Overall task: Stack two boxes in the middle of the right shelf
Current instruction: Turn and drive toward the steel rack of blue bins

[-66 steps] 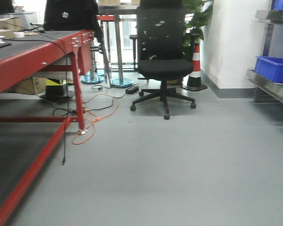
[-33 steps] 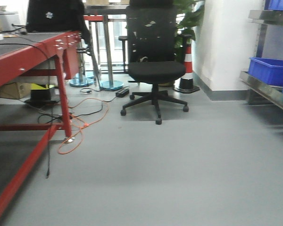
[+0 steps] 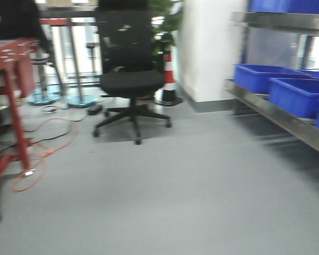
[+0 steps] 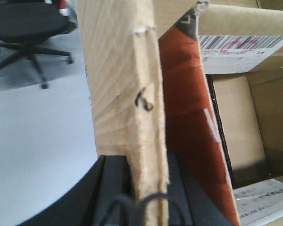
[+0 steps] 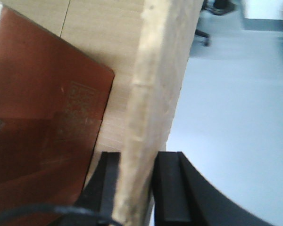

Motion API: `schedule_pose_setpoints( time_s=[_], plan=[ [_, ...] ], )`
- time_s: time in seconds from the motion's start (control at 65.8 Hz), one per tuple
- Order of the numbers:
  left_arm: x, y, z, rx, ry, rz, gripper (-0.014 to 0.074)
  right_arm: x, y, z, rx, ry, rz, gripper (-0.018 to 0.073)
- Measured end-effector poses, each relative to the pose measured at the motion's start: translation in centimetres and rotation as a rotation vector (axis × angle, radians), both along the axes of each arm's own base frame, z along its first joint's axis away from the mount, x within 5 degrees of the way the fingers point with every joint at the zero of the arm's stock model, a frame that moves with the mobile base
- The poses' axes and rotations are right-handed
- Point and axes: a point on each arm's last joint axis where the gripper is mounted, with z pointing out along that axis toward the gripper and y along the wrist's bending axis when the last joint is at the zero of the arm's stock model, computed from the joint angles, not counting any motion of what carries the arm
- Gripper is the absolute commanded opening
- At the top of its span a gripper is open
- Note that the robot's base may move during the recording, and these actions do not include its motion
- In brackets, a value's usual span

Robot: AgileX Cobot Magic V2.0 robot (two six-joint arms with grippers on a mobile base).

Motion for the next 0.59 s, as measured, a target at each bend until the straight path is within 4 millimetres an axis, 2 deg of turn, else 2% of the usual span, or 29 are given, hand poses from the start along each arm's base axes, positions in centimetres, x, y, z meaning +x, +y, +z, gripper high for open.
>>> schedule_pose_setpoints(
  time_s=[0.593],
  plan=[
    [0.00, 0.00, 0.00, 0.000, 0.000, 0.000, -0.0111, 0.00, 0.00, 0.00, 0.000, 0.000, 0.000, -0.0153]
  ],
)
